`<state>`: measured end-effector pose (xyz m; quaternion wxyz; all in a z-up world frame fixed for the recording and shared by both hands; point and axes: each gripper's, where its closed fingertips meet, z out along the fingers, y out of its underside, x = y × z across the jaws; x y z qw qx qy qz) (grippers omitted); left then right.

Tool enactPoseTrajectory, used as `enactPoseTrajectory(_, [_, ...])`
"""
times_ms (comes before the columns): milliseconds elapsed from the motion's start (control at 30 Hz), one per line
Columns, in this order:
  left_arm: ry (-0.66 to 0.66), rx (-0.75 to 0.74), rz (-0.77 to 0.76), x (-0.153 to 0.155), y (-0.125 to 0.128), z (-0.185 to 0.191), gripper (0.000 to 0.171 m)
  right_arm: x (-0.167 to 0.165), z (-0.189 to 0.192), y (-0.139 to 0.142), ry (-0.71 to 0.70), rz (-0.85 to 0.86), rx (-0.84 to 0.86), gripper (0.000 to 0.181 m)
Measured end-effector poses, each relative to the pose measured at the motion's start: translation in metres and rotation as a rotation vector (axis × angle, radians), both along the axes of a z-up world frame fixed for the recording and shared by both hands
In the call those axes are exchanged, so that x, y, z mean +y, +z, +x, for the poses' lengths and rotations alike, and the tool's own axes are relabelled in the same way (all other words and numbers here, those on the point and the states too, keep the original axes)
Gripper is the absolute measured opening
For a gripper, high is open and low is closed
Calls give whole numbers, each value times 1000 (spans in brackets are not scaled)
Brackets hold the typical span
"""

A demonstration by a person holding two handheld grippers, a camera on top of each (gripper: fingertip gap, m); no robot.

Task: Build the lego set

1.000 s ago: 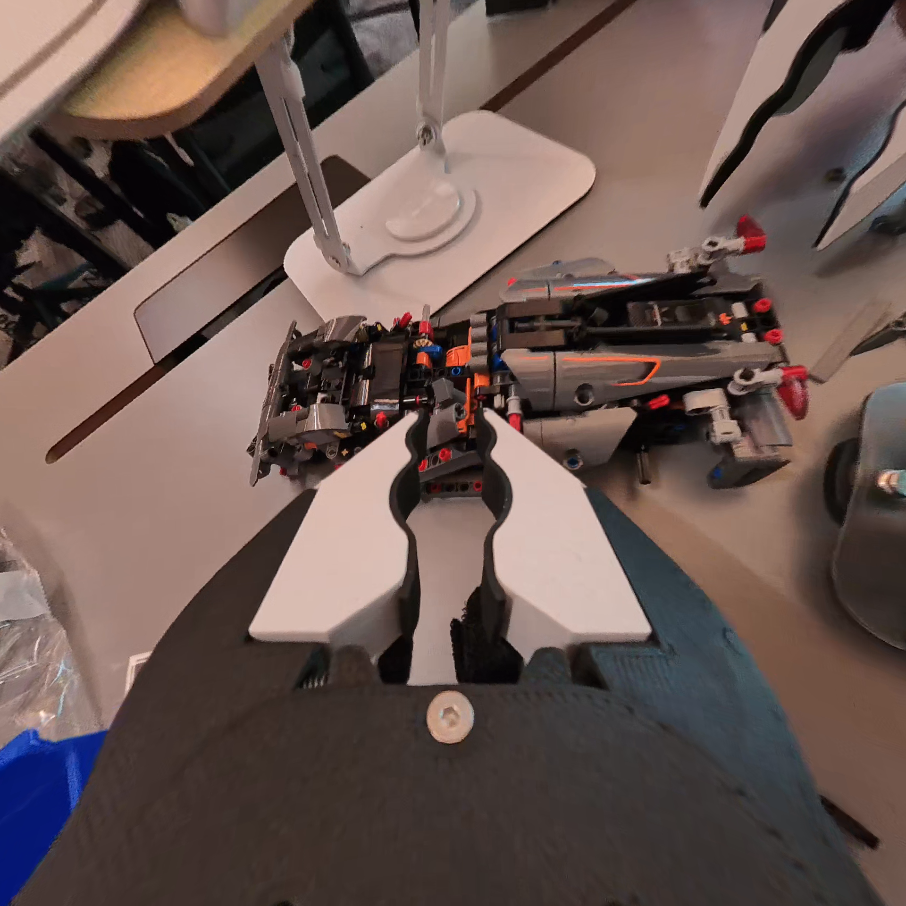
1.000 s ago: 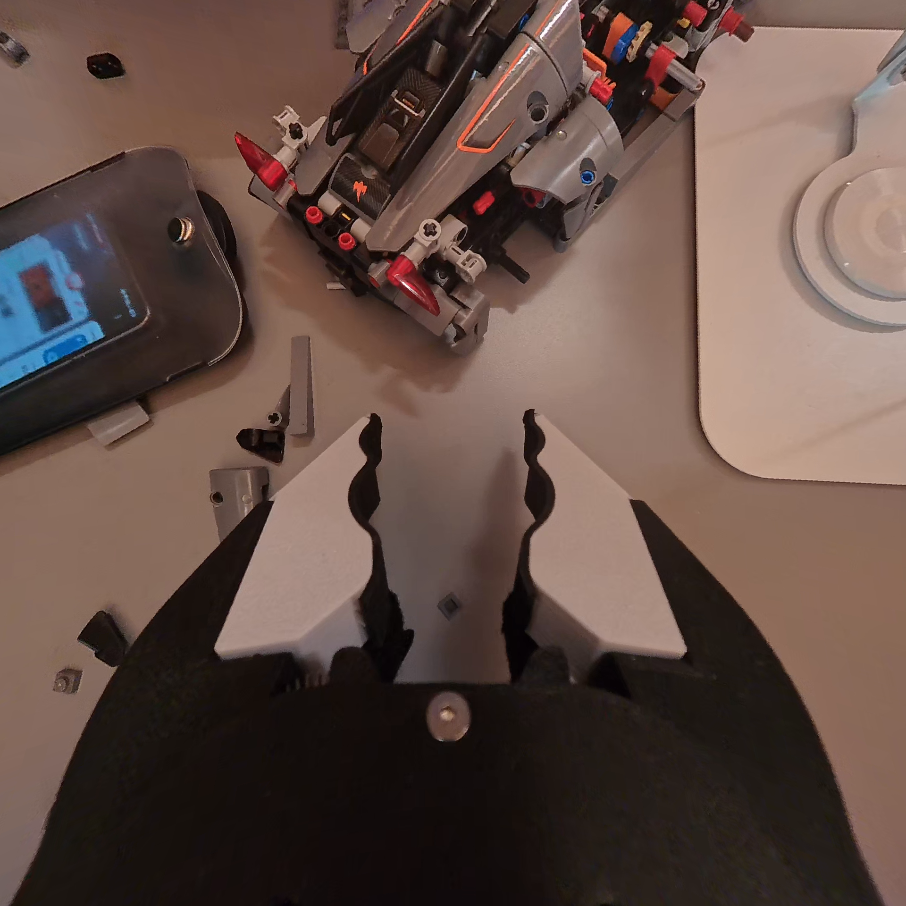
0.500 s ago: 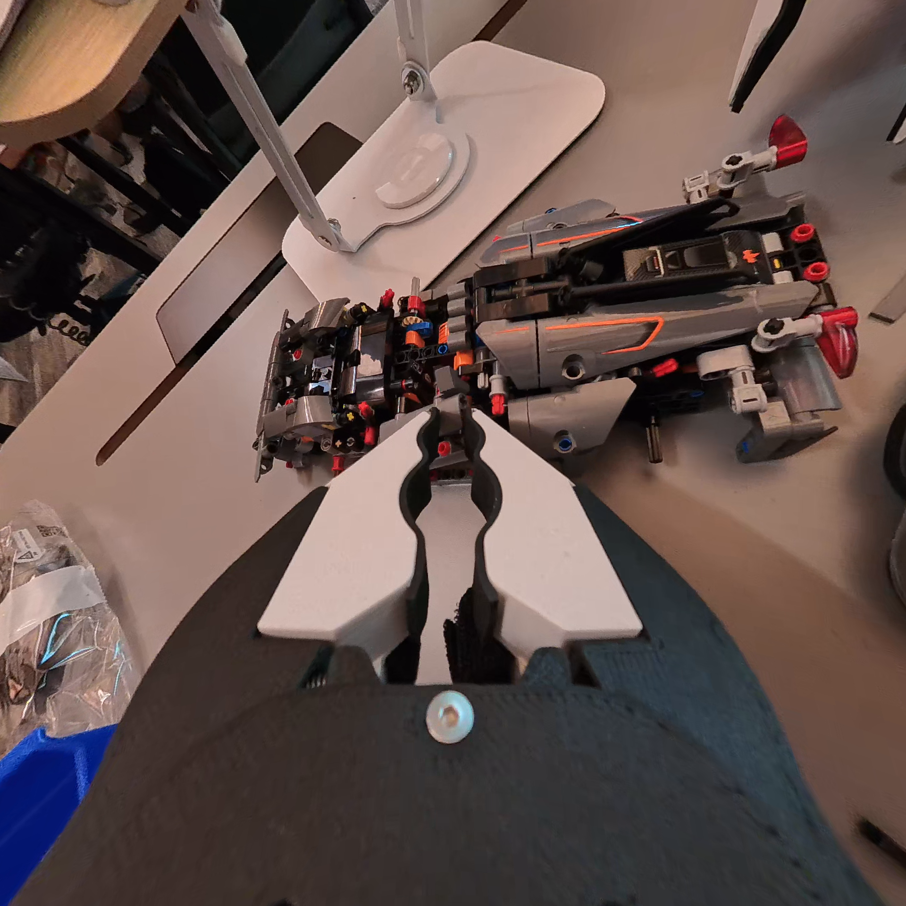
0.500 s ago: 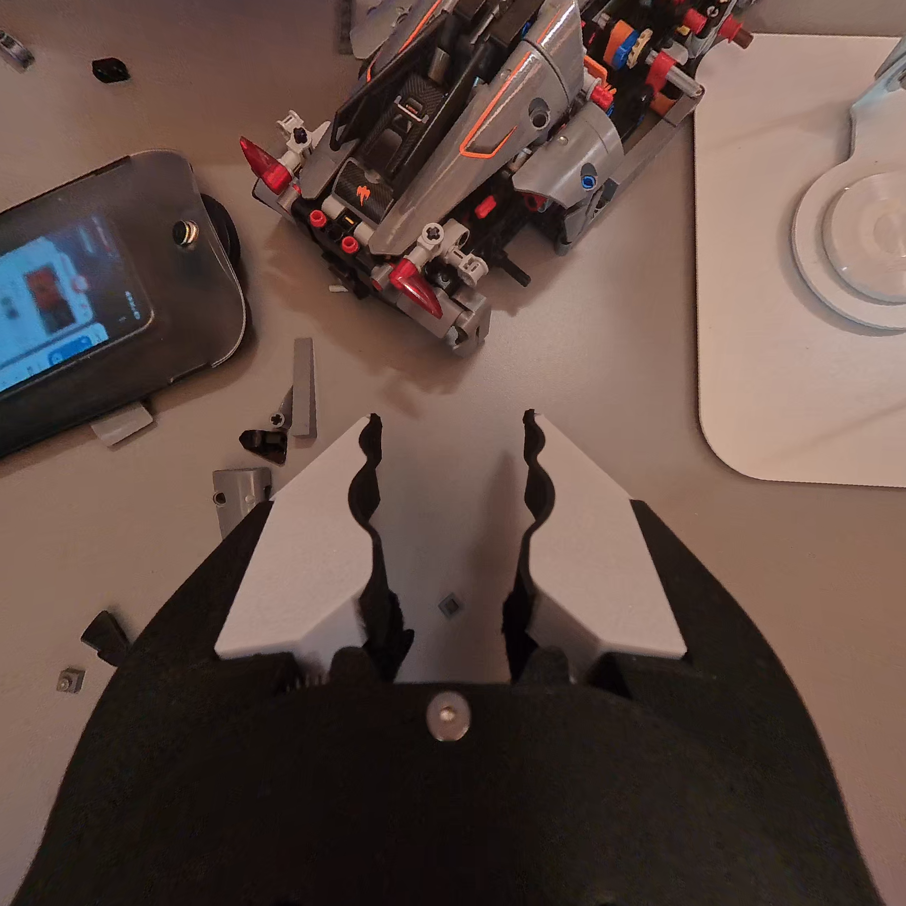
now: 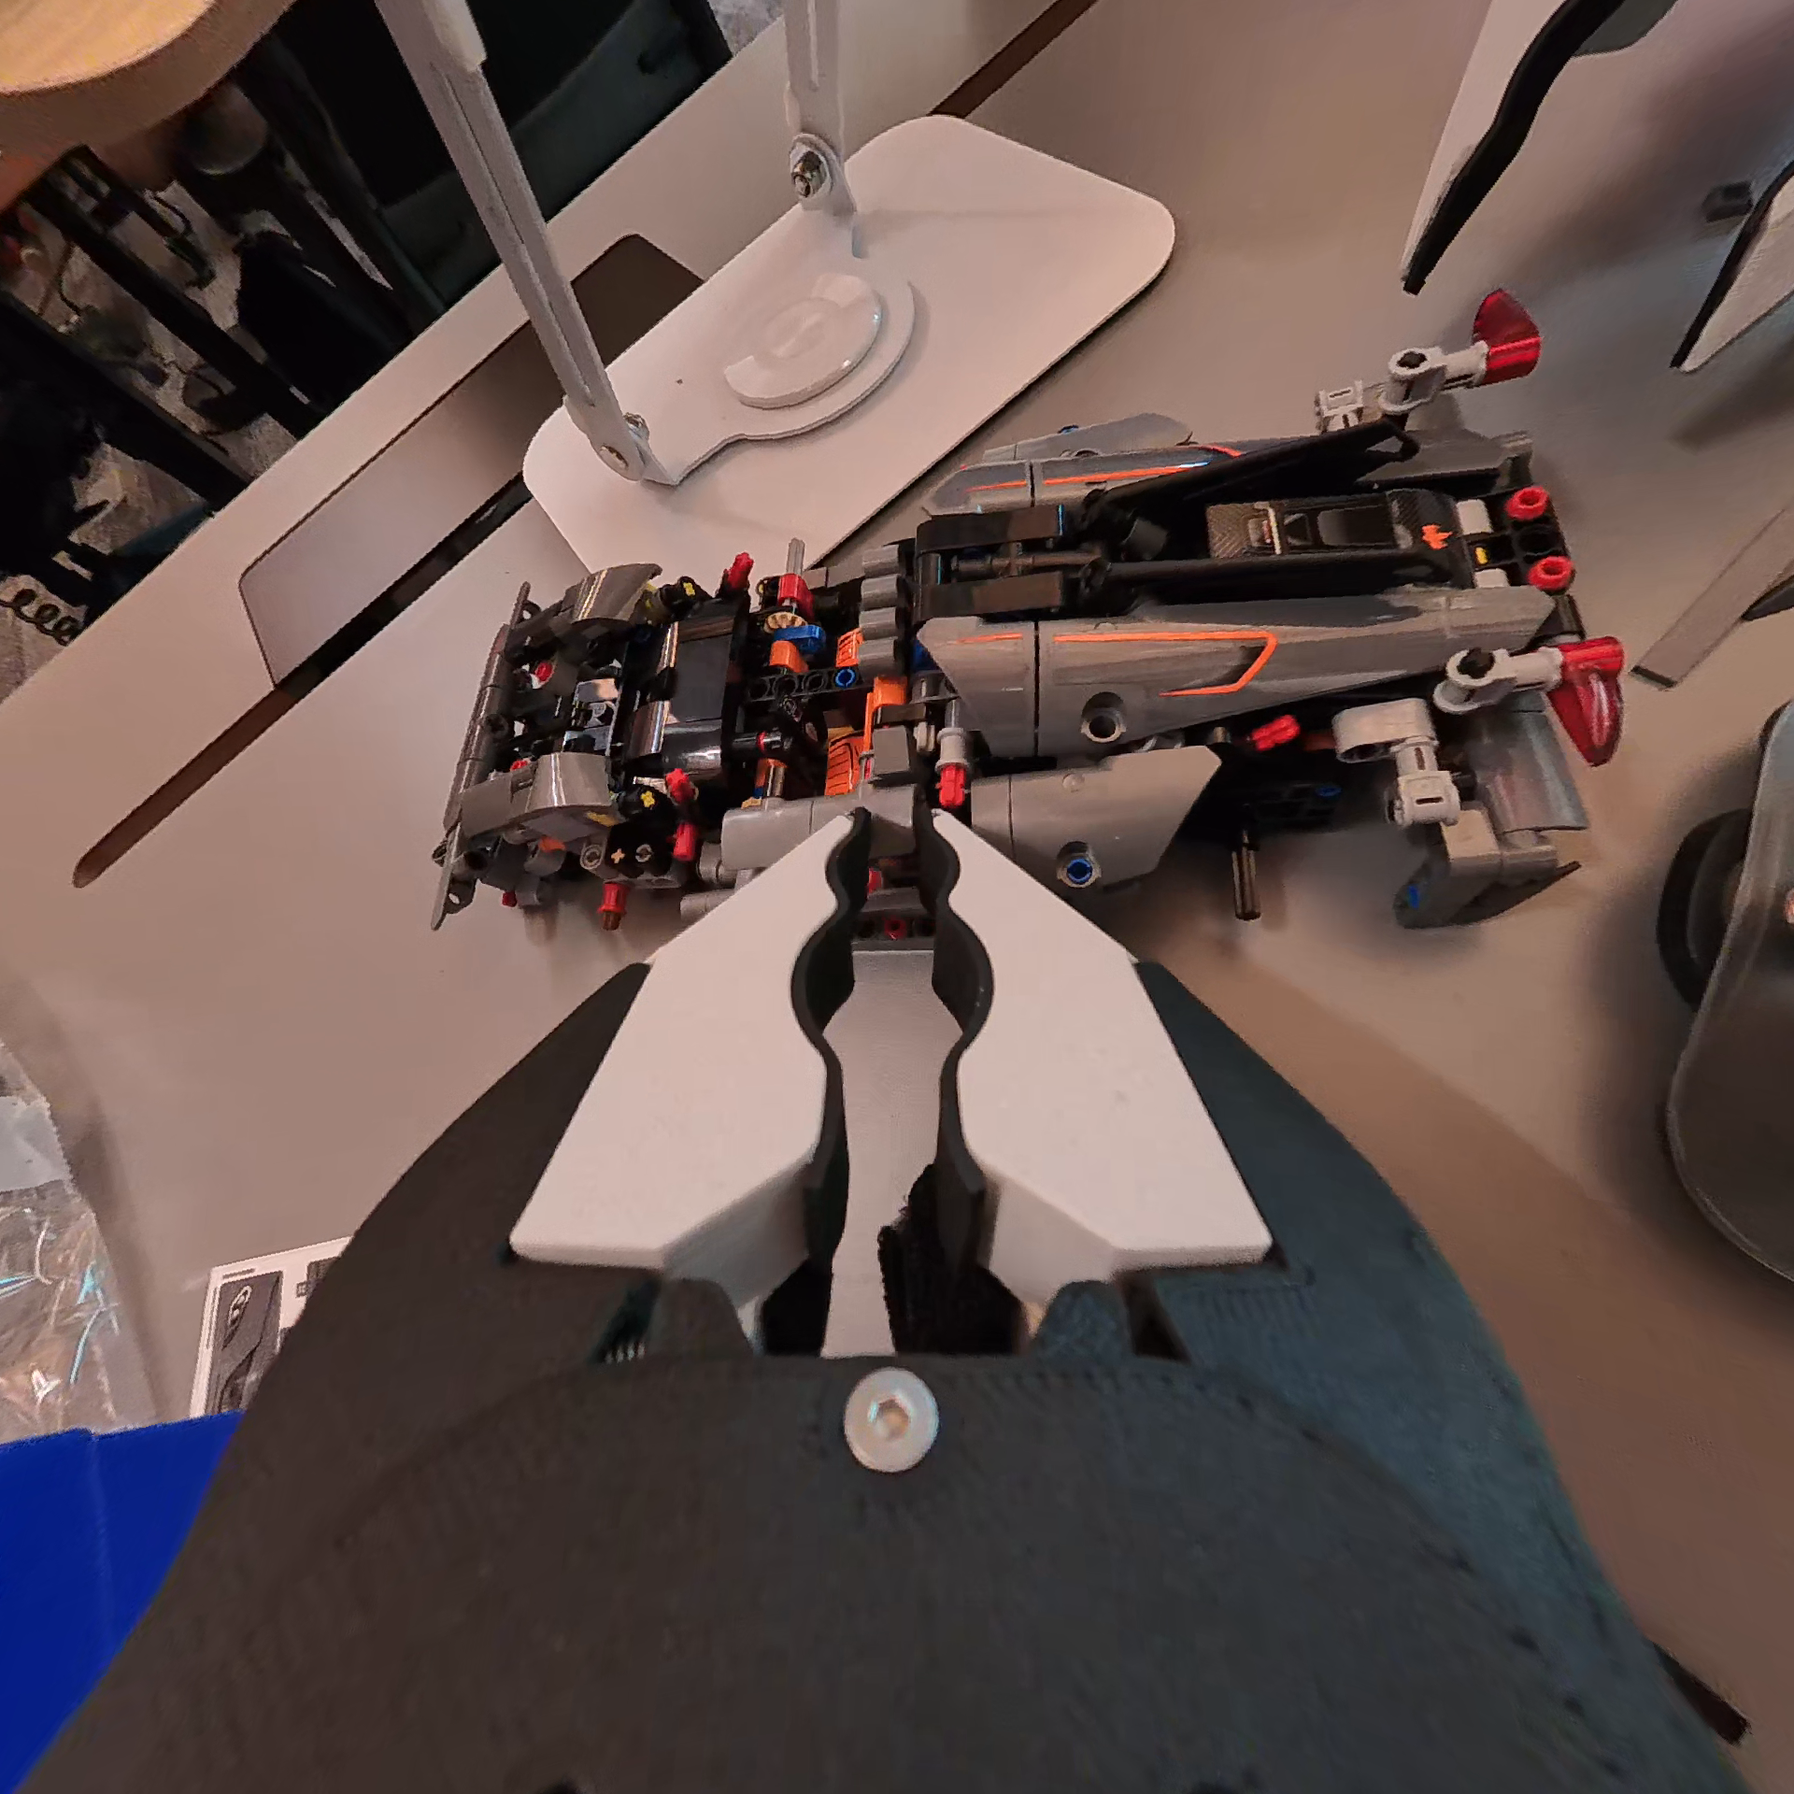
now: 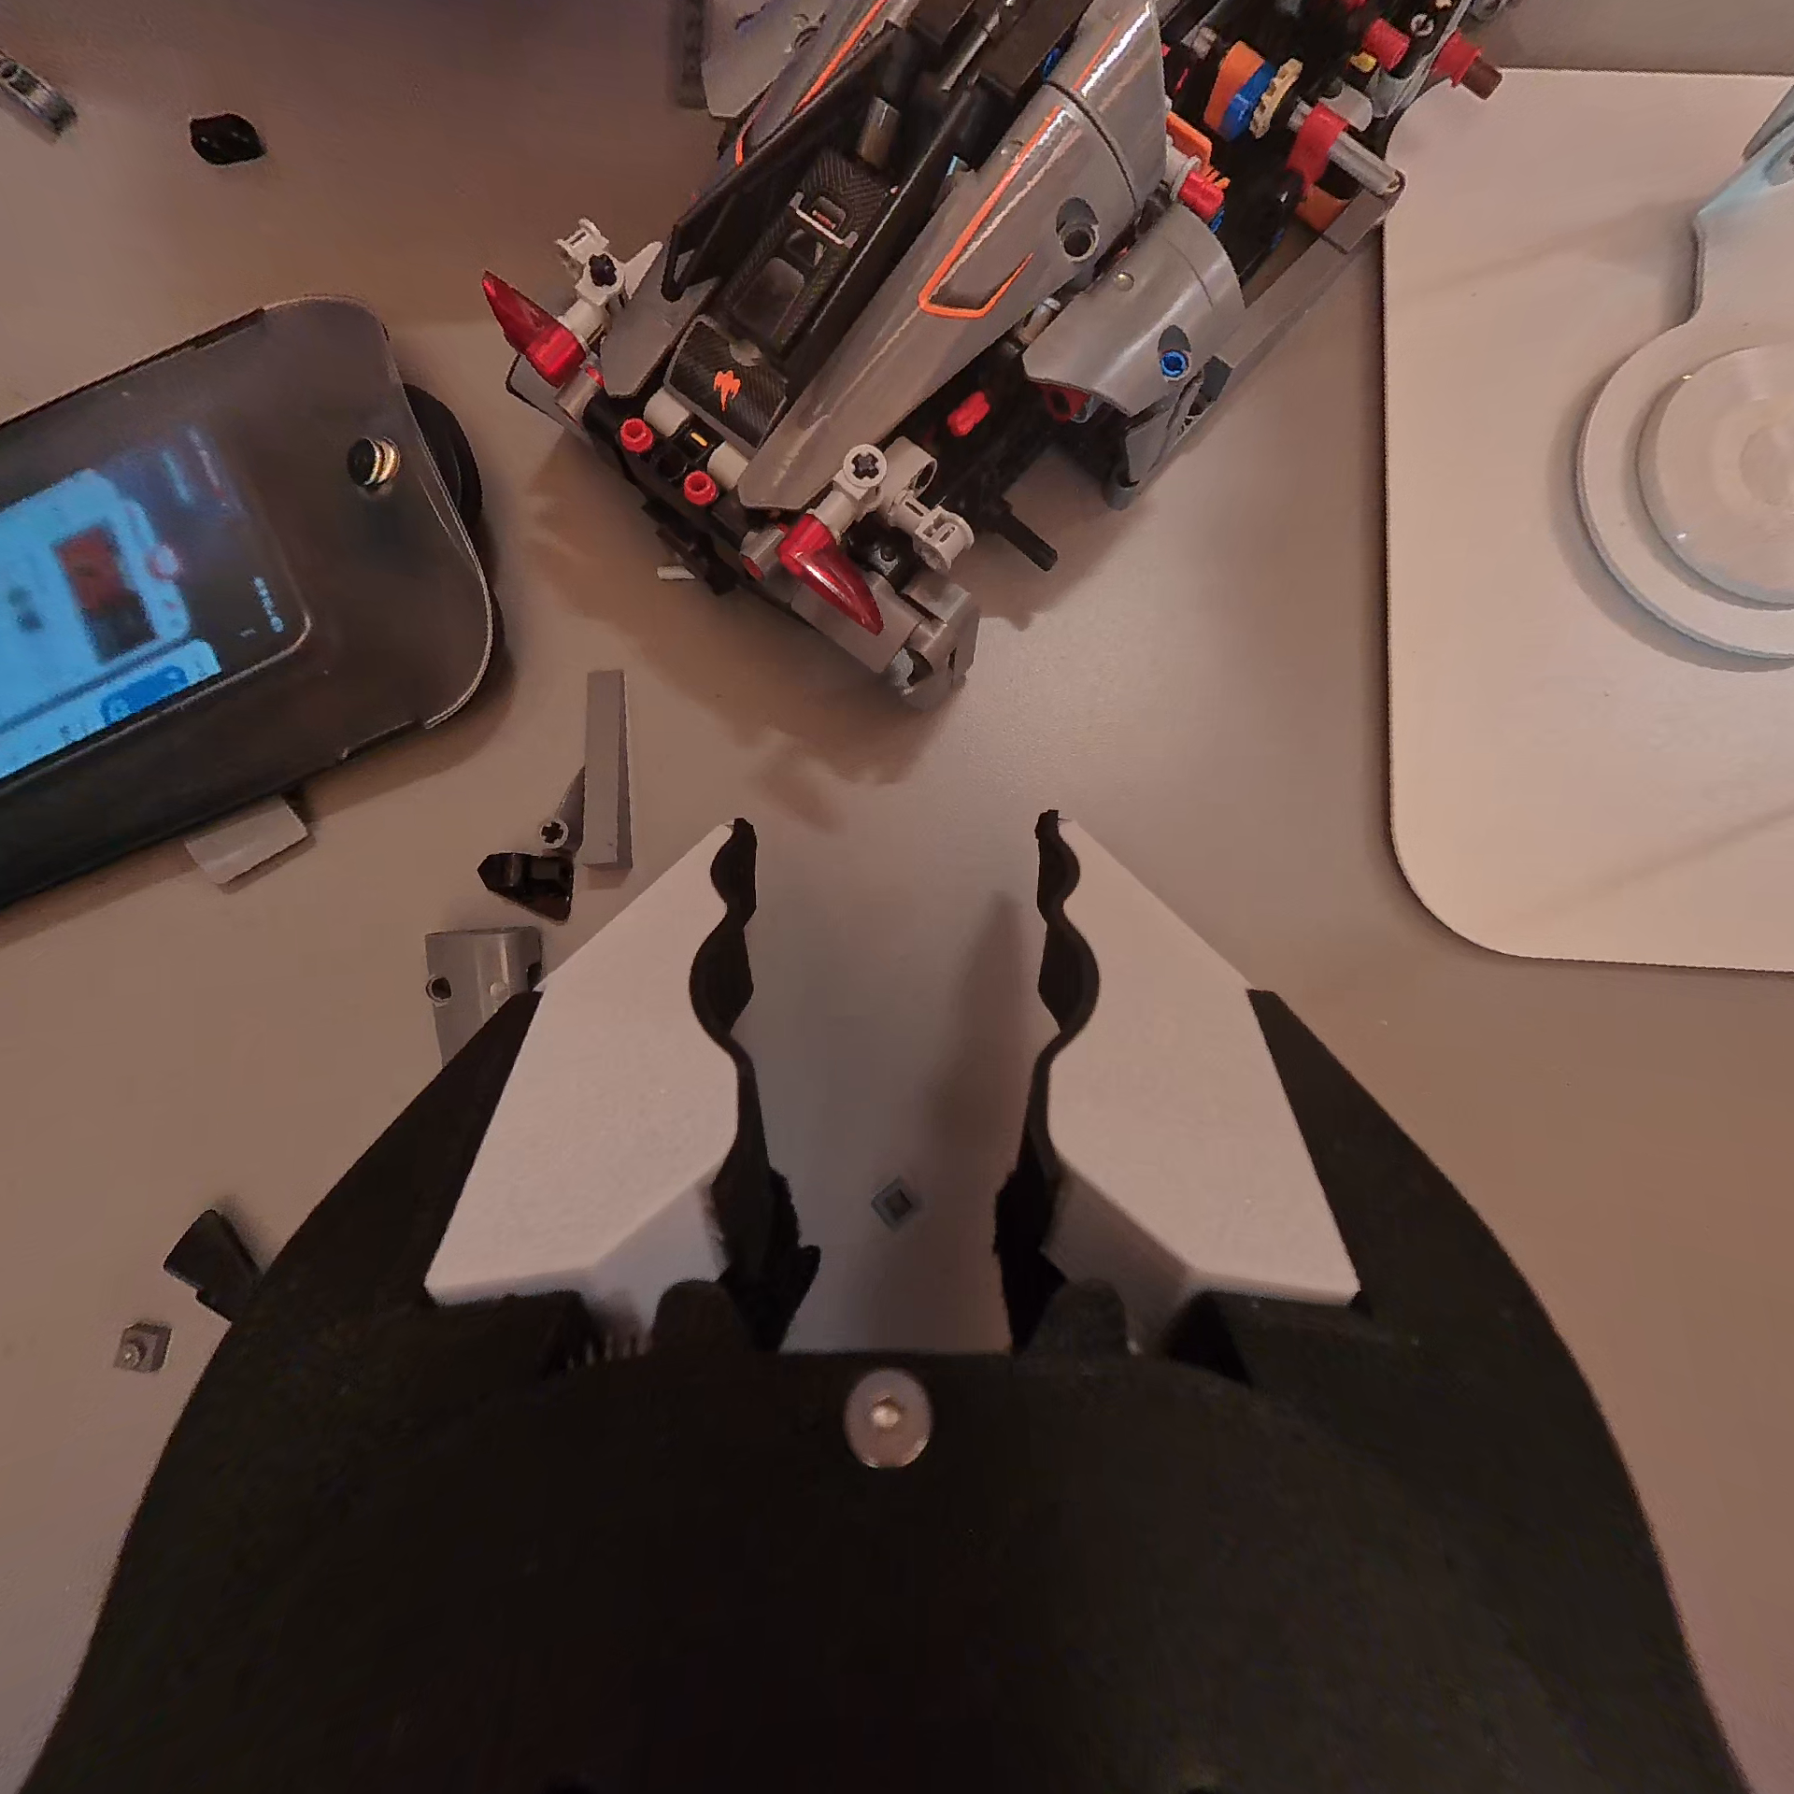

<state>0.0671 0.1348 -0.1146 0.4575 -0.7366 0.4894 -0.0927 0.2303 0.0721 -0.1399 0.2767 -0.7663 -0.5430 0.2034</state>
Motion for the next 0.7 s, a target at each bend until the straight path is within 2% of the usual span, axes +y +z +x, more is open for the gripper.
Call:
enactPoseTrajectory(67, [6, -57, -28, -1, 6, -2, 11, 0, 0, 0, -1, 1, 1, 57])
enactPoseTrajectory(200, [100, -233, -156, 12, 16, -19, 22, 1, 1, 1, -3, 0, 4, 57])
enactPoseTrajectory(333, [158, -327, -310, 19, 6, -25, 34, 0, 0, 1, -1, 1, 2, 57])
enactPoseTrajectory(467, [167, -345, -386, 19, -8, -24, 49, 1, 1, 1, -3, 1, 4, 57])
enactPoseTrajectory(700, [174, -368, -421, 20, -13, -24, 55, 0, 0, 1, -1, 1, 4, 57])
